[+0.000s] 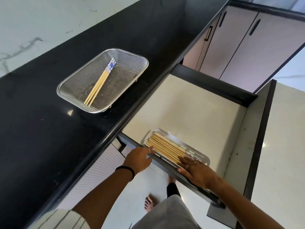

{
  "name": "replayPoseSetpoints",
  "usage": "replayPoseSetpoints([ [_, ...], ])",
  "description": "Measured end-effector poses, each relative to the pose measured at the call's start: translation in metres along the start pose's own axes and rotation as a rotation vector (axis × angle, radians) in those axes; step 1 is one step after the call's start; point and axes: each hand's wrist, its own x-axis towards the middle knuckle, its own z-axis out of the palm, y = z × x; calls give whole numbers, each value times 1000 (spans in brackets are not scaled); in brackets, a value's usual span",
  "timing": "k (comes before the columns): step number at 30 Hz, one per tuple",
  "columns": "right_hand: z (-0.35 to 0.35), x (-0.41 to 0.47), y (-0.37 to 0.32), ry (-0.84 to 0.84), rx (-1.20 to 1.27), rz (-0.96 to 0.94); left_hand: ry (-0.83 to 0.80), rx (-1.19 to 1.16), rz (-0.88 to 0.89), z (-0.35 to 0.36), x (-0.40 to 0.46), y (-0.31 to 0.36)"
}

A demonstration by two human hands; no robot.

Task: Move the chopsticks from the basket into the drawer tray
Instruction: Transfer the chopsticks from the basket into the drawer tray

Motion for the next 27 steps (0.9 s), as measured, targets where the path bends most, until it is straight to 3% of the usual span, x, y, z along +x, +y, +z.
replayPoseSetpoints([
  [19,1,6,-10,168,-71,262,-9,0,11,-3,-2,0],
  [27,-2,1,-11,235,-252,216,-11,-31,11,-2,-3,1],
])
